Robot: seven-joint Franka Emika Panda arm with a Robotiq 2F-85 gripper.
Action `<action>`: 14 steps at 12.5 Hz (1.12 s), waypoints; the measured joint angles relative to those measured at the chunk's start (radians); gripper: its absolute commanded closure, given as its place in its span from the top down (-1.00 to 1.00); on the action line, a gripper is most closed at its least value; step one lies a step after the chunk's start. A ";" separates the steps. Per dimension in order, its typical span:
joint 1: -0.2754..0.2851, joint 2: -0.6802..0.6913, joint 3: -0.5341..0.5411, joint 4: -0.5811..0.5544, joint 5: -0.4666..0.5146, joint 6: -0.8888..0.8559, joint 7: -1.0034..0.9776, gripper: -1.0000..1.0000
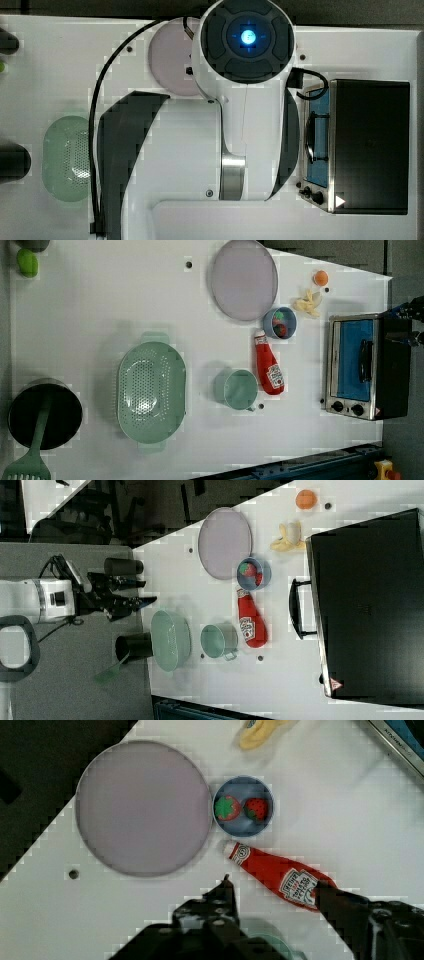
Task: Pick Ketchup from the table and place it in strainer.
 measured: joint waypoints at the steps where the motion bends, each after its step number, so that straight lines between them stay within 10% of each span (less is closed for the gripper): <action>1: -0.035 -0.068 0.034 -0.081 -0.004 -0.073 0.000 0.58; 3: -0.080 -0.228 0.061 -0.195 -0.004 -0.166 0.000 0.99; 7: -0.091 -0.336 0.074 -0.159 -0.010 -0.169 0.000 1.00; 14: -0.098 -0.083 0.100 -0.354 -0.001 0.106 -0.205 1.00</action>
